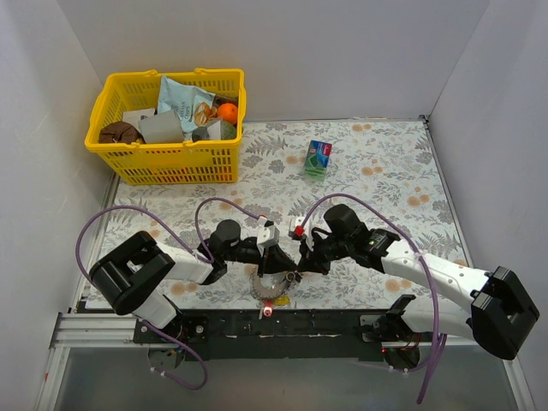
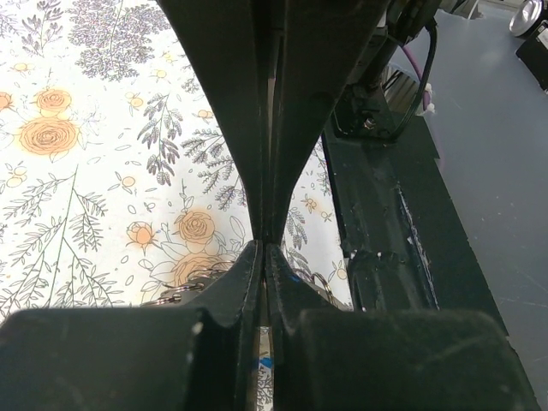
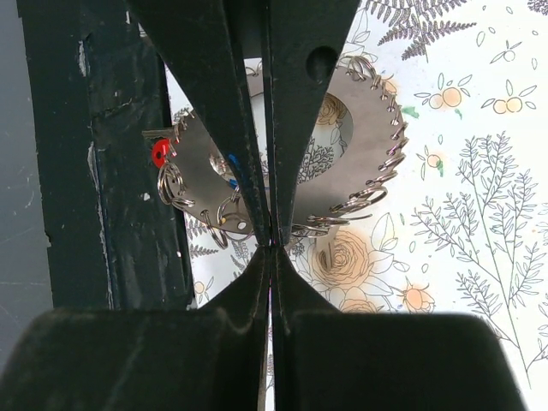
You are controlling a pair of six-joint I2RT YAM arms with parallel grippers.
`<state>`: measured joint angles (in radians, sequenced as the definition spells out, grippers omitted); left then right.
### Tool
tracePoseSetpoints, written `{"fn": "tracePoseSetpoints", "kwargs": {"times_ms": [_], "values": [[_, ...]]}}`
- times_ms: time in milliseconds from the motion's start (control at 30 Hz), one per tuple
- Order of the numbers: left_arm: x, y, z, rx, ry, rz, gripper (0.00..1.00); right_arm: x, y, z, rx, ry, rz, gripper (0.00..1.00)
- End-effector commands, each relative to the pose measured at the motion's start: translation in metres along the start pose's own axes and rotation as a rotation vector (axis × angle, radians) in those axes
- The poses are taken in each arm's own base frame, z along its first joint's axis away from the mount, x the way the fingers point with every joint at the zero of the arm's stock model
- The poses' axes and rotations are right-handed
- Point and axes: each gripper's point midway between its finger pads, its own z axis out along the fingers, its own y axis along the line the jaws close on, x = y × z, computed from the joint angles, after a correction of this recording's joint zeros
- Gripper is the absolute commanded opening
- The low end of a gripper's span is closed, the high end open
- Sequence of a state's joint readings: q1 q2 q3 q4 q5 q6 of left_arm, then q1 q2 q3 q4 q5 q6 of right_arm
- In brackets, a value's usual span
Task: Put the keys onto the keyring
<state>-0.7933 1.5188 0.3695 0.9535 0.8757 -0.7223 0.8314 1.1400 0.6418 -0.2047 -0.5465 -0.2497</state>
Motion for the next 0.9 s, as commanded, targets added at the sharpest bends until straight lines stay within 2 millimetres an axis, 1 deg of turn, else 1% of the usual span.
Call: {"fn": "tracePoseSetpoints", "kwargs": {"times_ms": [0, 100, 167, 200, 267, 300, 367, 400, 433, 500, 533, 567, 600, 633, 700, 733, 800, 867], "values": [[-0.017, -0.005, 0.003, 0.019, -0.040, 0.063, 0.00, -0.029, 0.000, -0.004, 0.007, -0.107, -0.070, 0.01], [-0.023, -0.004, 0.001, -0.001, -0.063, 0.082, 0.00, -0.035, -0.001, -0.006, 0.020, -0.129, -0.075, 0.01], [-0.028, -0.006, -0.002, -0.014, -0.092, 0.090, 0.00, -0.039, -0.002, -0.009, 0.046, -0.158, -0.074, 0.11], [-0.031, -0.007, -0.003, -0.016, -0.105, 0.096, 0.00, -0.040, -0.004, -0.011, 0.066, -0.169, -0.069, 0.19], [-0.037, -0.011, -0.006, -0.019, -0.147, 0.105, 0.00, -0.044, -0.005, -0.016, 0.094, -0.213, -0.060, 0.31], [-0.039, -0.013, -0.007, -0.020, -0.161, 0.107, 0.00, -0.049, -0.007, -0.018, 0.118, -0.241, -0.066, 0.42], [-0.045, -0.016, -0.010, -0.019, -0.202, 0.121, 0.00, -0.051, -0.008, -0.024, 0.143, -0.280, -0.069, 0.50], [-0.046, -0.018, -0.010, -0.018, -0.215, 0.108, 0.00, -0.052, -0.008, -0.026, 0.152, -0.294, -0.060, 0.57], [-0.050, -0.019, -0.011, -0.015, -0.244, 0.126, 0.00, -0.053, -0.008, -0.029, 0.160, -0.310, -0.061, 0.59], [-0.048, -0.021, -0.013, -0.017, -0.264, 0.096, 0.00, -0.050, -0.008, -0.030, 0.165, -0.319, -0.050, 0.64], [-0.055, -0.024, -0.015, -0.012, -0.298, 0.121, 0.00, -0.051, -0.008, -0.032, 0.167, -0.330, -0.052, 0.68], [-0.049, -0.023, -0.015, -0.016, -0.296, 0.095, 0.00, -0.048, -0.008, -0.032, 0.169, -0.331, -0.050, 0.70], [-0.050, -0.024, -0.015, -0.011, -0.308, 0.075, 0.00, -0.048, -0.007, -0.032, 0.164, -0.335, -0.048, 0.72], [-0.058, -0.027, -0.017, -0.003, -0.345, 0.101, 0.00, -0.050, -0.005, -0.034, 0.160, -0.345, -0.050, 0.72], [-0.053, -0.029, -0.018, -0.002, -0.355, 0.087, 0.00, -0.049, -0.002, -0.034, 0.142, -0.357, -0.052, 0.73], [-0.058, -0.031, -0.020, 0.004, -0.380, 0.111, 0.00, -0.049, -0.001, -0.034, 0.136, -0.360, -0.050, 0.72], [-0.057, -0.030, -0.019, 0.004, -0.376, 0.108, 0.00, -0.050, 0.004, -0.033, 0.106, -0.368, -0.059, 0.70], [-0.060, -0.032, -0.021, 0.006, -0.383, 0.142, 0.00, -0.048, 0.007, -0.031, 0.082, -0.361, -0.058, 0.66]]}}
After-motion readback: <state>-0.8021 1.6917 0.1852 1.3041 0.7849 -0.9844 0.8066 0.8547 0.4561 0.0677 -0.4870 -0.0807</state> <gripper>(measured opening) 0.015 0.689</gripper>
